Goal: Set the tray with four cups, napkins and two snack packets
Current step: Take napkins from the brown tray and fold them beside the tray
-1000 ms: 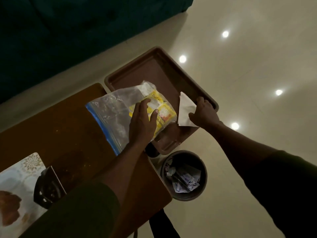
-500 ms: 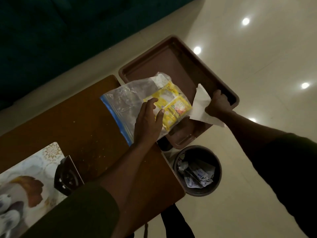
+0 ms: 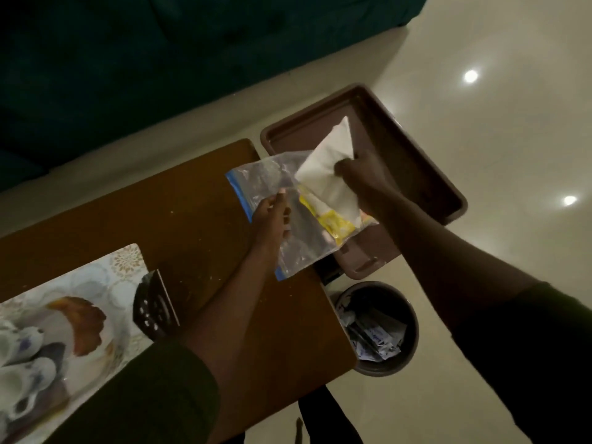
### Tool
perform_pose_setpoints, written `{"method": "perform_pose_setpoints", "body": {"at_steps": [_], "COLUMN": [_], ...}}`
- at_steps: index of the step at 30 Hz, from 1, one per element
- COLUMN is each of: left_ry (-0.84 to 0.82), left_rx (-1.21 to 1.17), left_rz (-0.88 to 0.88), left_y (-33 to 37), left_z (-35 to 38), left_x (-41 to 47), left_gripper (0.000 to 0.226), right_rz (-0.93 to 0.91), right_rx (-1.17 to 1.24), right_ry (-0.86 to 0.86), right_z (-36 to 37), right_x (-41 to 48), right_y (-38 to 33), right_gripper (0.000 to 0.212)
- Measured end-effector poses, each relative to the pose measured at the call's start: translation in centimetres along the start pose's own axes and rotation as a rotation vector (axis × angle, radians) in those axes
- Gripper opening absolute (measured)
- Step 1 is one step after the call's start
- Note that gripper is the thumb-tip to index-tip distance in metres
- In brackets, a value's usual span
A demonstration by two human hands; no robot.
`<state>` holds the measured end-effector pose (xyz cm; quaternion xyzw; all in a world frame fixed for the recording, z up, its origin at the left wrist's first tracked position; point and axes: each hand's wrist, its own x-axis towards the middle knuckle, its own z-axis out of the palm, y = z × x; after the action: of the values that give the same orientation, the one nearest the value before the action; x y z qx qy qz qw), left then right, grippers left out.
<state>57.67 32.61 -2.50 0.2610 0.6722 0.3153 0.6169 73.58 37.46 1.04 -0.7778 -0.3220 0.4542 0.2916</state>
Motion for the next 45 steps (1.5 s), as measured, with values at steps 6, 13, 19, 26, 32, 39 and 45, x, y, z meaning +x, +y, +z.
{"method": "perform_pose_setpoints", "body": {"at_steps": [6, 13, 19, 26, 32, 39, 45], "left_ry": [-0.099, 0.201, 0.208, 0.202, 0.314, 0.288, 0.042], "left_rx": [-0.381, -0.571, -0.583, -0.428, -0.335, -0.678, -1.039], "left_rz": [-0.071, -0.052, -0.063, -0.056, 0.117, -0.026, 0.021], "left_y": [1.4, 2.2, 1.7, 2.3, 1.7, -0.1, 0.9], "left_z": [-6.9, -14.8, -18.7, -21.5, -23.7, -26.6, -27.3], "left_x": [-0.7, -0.7, -1.2, -1.0, -0.7, -0.9, -0.5], "left_gripper": [0.057, 0.036, 0.040, 0.034, 0.040, 0.056, 0.020], "right_rz": [0.041, 0.015, -0.329, -0.578, -0.428, 0.234, 0.187], "right_rx": [0.203, 0.192, -0.226, -0.315, -0.198, 0.227, 0.251], "right_ry": [-0.368, -0.423, -0.293, -0.561, -0.370, -0.546, -0.665], "right_z": [10.7, 17.4, 19.5, 22.0, 23.7, 24.4, 25.4], "right_x": [-6.2, -10.2, -11.3, -13.4, -14.0, -15.0, -16.3], "right_y": [-1.2, -0.8, -1.0, 0.1, -0.7, -1.3, -0.6], "right_gripper": [0.022, 0.041, 0.067, 0.074, 0.032, 0.015, 0.017]}}
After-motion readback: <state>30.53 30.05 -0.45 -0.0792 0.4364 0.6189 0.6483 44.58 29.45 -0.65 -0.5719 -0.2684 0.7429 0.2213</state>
